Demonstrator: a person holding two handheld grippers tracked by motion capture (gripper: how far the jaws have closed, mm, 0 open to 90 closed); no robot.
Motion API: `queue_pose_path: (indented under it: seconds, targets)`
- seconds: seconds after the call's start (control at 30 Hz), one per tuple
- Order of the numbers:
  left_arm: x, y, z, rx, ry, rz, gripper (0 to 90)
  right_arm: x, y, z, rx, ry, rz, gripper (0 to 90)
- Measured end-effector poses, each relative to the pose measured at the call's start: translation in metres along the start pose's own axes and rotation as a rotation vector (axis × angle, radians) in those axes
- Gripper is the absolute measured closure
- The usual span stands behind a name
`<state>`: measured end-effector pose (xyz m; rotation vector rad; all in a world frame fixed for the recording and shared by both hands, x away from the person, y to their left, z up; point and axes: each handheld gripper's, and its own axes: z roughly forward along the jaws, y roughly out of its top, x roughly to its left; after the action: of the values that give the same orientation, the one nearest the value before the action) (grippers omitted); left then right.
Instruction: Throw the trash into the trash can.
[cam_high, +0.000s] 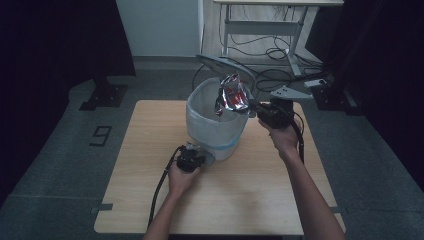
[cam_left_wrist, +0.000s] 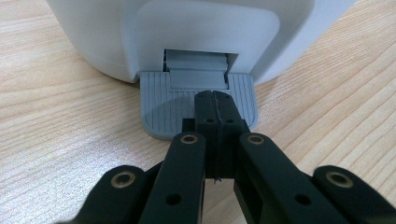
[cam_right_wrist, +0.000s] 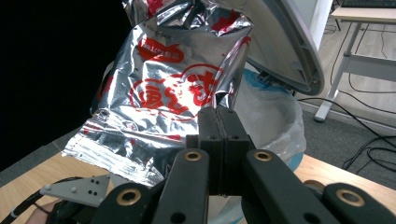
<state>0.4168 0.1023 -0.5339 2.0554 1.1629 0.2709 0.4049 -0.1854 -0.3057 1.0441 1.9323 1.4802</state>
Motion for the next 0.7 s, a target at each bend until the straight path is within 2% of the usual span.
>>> queue_pose_path:
  seconds: [0.2, 0.5, 0.7]
  targets:
    - [0.000, 0.000, 0.000, -0.002, -0.003, -0.001, 90.0, -0.003, 0.001, 0.005, 0.000, -0.005, 0.011, 89.1]
    - [0.001, 0.000, 0.000, -0.002, -0.010, -0.006, 90.0, 0.000, 0.009, 0.012, -0.006, 0.004, 0.011, 89.2]
    - [0.001, 0.000, 0.000, -0.002, -0.007, -0.002, 90.0, 0.000, 0.007, 0.019, 0.002, 0.001, 0.015, 89.1]
